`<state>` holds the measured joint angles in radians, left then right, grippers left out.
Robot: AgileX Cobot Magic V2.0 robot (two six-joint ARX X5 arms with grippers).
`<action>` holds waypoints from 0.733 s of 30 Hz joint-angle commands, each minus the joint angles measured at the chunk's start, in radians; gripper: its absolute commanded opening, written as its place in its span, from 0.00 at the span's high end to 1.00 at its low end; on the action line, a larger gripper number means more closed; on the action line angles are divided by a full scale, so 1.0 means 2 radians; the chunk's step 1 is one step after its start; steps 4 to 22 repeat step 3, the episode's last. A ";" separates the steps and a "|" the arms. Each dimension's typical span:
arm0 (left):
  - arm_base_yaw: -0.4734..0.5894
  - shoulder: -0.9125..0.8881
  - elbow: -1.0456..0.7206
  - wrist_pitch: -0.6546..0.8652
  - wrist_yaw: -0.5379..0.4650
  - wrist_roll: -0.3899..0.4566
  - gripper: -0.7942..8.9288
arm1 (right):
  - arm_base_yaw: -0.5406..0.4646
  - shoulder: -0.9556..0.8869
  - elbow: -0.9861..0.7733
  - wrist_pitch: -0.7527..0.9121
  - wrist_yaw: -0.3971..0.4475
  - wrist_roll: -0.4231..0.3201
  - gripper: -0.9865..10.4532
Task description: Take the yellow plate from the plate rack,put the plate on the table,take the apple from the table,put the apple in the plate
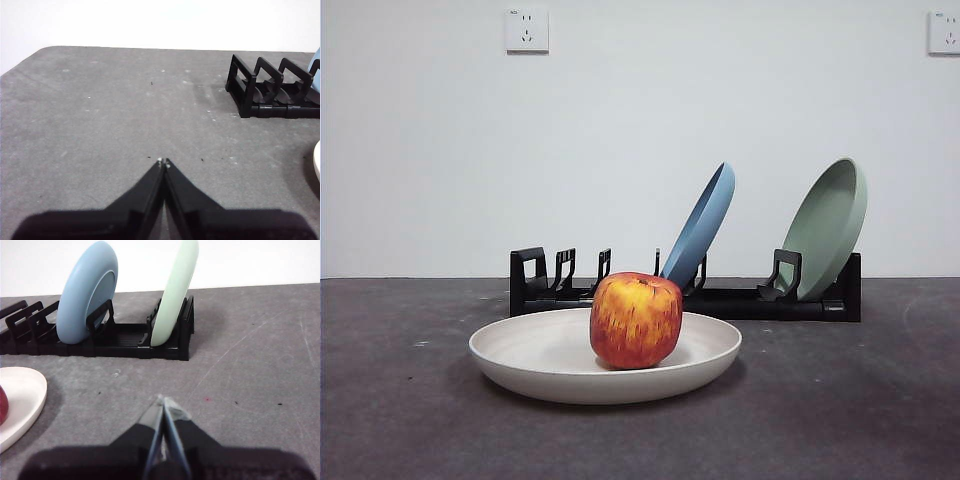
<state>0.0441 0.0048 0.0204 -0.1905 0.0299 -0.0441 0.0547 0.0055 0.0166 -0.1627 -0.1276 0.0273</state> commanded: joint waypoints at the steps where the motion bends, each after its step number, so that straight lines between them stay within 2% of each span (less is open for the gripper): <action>1: 0.002 -0.001 -0.008 0.004 -0.001 0.007 0.92 | 0.001 0.000 -0.005 -0.005 0.002 0.004 0.93; 22: 0.002 -0.001 -0.008 0.003 -0.001 0.007 0.92 | 0.001 0.000 -0.005 -0.005 0.002 0.004 0.93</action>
